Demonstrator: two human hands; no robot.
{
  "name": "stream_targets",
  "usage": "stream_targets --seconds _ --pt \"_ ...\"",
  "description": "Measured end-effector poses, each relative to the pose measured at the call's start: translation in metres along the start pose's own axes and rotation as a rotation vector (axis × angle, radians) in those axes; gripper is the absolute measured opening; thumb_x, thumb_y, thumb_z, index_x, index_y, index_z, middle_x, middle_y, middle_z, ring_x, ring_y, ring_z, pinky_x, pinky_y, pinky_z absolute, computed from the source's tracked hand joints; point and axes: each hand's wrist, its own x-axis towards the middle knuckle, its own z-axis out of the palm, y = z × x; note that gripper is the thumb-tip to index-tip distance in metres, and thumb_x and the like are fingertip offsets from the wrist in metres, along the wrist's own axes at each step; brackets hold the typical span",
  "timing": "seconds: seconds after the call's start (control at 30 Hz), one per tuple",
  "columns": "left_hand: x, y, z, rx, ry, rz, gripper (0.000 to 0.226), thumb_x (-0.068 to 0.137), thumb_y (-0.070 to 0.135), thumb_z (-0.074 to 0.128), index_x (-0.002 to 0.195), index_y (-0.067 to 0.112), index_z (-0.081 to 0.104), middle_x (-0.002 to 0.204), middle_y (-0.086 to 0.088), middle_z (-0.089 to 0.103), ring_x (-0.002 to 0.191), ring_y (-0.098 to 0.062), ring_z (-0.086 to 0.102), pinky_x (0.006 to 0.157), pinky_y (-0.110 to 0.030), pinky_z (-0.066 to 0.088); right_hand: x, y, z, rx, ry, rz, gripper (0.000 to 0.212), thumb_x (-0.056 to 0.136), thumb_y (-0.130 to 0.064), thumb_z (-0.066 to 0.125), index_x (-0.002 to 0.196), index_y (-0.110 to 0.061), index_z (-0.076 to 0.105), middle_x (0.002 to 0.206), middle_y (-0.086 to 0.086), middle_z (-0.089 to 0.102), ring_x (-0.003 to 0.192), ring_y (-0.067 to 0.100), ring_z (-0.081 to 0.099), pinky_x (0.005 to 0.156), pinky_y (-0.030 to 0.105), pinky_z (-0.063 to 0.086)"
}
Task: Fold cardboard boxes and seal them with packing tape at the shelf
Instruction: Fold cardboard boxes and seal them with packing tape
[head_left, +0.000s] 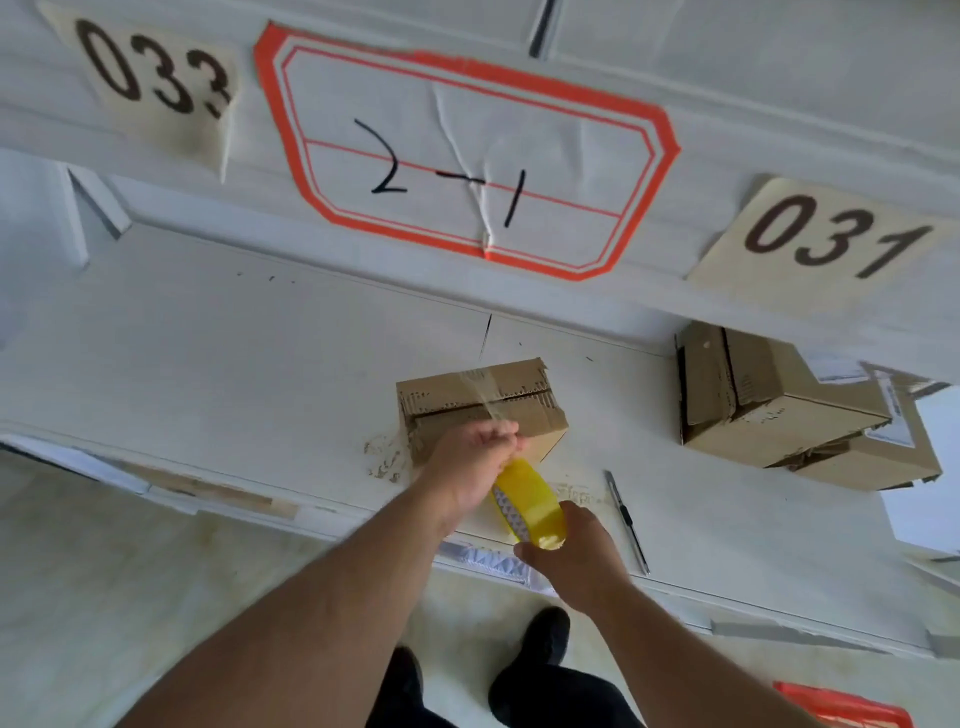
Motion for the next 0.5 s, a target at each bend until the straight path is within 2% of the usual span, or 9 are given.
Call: stream_targets --seconds 0.07,0.17,0.2,0.3,0.37,0.43,0.5 --pt "0.001 0.001 -0.001 -0.001 0.012 -0.004 0.024 0.106 0.02 0.056 0.127 0.019 0.066 0.107 0.01 0.079 0.108 -0.005 0.071 0.104 -0.036 0.054 0.009 0.004 0.0 -0.022 0.007 0.015 0.055 0.069 -0.057 0.083 0.109 -0.027 0.059 0.105 -0.003 0.066 0.087 0.016 0.065 0.077 0.038 0.058" --pt "0.003 0.001 -0.004 0.021 -0.009 0.001 0.026 0.106 0.022 0.055 0.129 0.02 0.066 0.107 0.011 0.078 0.108 -0.008 0.071 0.104 -0.038 0.054 0.005 0.007 -0.007 0.078 0.005 -0.001 0.061 0.068 -0.061 0.085 0.114 -0.031 0.06 0.103 -0.011 0.067 0.085 0.008 0.065 0.067 0.027 0.052" --pt "0.004 0.001 -0.005 0.023 -0.018 0.0 0.028 0.106 0.021 0.055 0.132 0.019 0.065 0.108 0.01 0.079 0.108 -0.009 0.071 0.105 -0.039 0.054 0.002 0.007 -0.01 0.107 -0.002 -0.017 0.063 0.068 -0.061 0.087 0.118 -0.032 0.059 0.104 -0.013 0.066 0.088 0.005 0.064 0.069 0.025 0.05" --pt "0.005 -0.002 -0.007 0.035 -0.061 0.001 0.033 0.105 0.019 0.057 0.137 0.017 0.063 0.111 0.009 0.078 0.113 -0.006 0.07 0.111 -0.039 0.049 -0.003 0.006 -0.013 0.088 0.031 -0.096 0.075 0.069 -0.06 0.087 0.131 -0.035 0.052 0.117 -0.014 0.063 0.1 0.005 0.061 0.085 0.031 0.053" --pt "0.005 -0.005 -0.008 0.032 -0.075 0.007 0.034 0.105 0.019 0.057 0.139 0.018 0.062 0.113 0.01 0.078 0.118 -0.006 0.067 0.114 -0.04 0.046 -0.005 0.001 -0.016 0.016 0.075 -0.128 0.09 0.073 -0.064 0.084 0.147 -0.034 0.043 0.137 -0.014 0.056 0.119 0.009 0.057 0.096 0.032 0.049" --pt "0.002 -0.007 -0.01 0.046 -0.056 0.016 0.034 0.106 0.023 0.057 0.14 0.02 0.061 0.113 0.015 0.077 0.119 -0.004 0.066 0.114 -0.038 0.045 -0.003 -0.008 -0.019 -0.05 0.088 -0.172 0.098 0.076 -0.067 0.08 0.156 -0.033 0.034 0.151 -0.014 0.046 0.135 0.011 0.048 0.105 0.032 0.043" --pt "-0.002 -0.009 -0.011 0.104 -0.026 0.05 0.034 0.106 0.026 0.056 0.14 0.022 0.061 0.112 0.018 0.076 0.116 -0.001 0.066 0.112 -0.035 0.046 -0.002 -0.015 -0.024 -0.058 0.056 -0.16 0.094 0.078 -0.065 0.079 0.155 -0.034 0.034 0.15 -0.013 0.048 0.13 0.011 0.051 0.098 0.03 0.043"
